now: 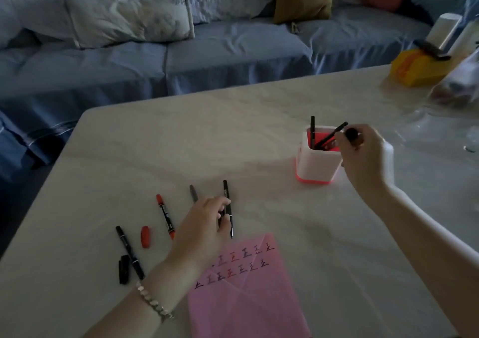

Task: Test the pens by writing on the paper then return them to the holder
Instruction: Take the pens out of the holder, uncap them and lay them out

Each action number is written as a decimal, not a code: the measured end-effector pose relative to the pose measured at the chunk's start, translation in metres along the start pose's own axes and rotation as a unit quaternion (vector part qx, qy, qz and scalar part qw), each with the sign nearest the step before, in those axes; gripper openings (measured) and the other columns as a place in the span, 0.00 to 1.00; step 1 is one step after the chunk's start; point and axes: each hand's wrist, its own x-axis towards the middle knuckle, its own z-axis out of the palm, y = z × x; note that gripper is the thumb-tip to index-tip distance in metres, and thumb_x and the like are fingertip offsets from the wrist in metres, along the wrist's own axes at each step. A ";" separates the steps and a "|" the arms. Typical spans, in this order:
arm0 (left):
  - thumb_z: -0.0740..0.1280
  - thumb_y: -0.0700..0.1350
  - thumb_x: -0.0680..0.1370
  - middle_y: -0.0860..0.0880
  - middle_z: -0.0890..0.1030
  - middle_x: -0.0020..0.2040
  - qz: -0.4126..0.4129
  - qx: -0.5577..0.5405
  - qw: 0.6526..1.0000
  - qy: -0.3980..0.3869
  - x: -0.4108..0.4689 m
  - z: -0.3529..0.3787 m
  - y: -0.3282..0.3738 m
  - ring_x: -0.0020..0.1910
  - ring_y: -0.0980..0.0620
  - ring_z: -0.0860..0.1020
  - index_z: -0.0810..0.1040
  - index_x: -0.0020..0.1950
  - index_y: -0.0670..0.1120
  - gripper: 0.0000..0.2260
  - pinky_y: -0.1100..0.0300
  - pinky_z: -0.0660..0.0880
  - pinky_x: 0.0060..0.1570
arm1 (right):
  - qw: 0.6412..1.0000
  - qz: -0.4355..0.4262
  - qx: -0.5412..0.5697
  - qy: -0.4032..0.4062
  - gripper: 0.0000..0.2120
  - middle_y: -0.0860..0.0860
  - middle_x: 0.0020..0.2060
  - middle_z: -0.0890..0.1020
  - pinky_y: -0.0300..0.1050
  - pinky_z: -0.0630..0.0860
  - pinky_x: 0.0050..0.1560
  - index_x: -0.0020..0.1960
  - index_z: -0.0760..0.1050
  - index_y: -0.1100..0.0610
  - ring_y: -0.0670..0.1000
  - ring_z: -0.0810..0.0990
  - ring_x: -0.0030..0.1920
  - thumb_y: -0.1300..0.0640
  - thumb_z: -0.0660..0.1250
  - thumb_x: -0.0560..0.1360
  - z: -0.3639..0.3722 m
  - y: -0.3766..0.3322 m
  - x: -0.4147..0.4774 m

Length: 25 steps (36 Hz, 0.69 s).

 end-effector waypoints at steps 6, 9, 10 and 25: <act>0.63 0.44 0.77 0.56 0.69 0.58 0.086 -0.015 0.996 0.032 -0.006 0.000 0.018 0.57 0.64 0.65 0.69 0.66 0.48 0.17 0.74 0.63 0.57 | 0.979 -0.198 0.044 0.037 0.10 0.47 0.35 0.77 0.32 0.71 0.36 0.50 0.78 0.58 0.47 0.75 0.32 0.54 0.66 0.72 -0.021 -0.039 -0.043; 0.61 0.53 0.76 0.55 0.65 0.66 0.105 -0.026 0.993 0.038 -0.009 -0.001 0.025 0.67 0.62 0.59 0.60 0.71 0.49 0.25 0.67 0.57 0.66 | 0.971 -0.137 0.181 -0.067 0.09 0.44 0.29 0.76 0.33 0.68 0.28 0.47 0.77 0.53 0.45 0.71 0.24 0.50 0.65 0.71 -0.017 -0.050 -0.068; 0.58 0.57 0.76 0.55 0.63 0.68 0.106 -0.024 0.993 0.035 -0.010 -0.001 0.025 0.69 0.59 0.59 0.58 0.72 0.49 0.27 0.63 0.57 0.67 | 0.963 -0.106 0.226 -0.102 0.06 0.42 0.27 0.75 0.35 0.68 0.26 0.46 0.77 0.52 0.46 0.70 0.22 0.51 0.66 0.71 -0.014 -0.053 -0.076; 0.50 0.50 0.81 0.54 0.69 0.35 0.003 -0.083 0.991 -0.102 -0.056 0.011 0.014 0.31 0.58 0.66 0.65 0.45 0.54 0.08 0.66 0.66 0.34 | 0.737 0.289 0.556 -0.252 0.11 0.52 0.30 0.72 0.41 0.69 0.35 0.36 0.69 0.58 0.49 0.71 0.32 0.55 0.61 0.75 0.039 -0.064 -0.141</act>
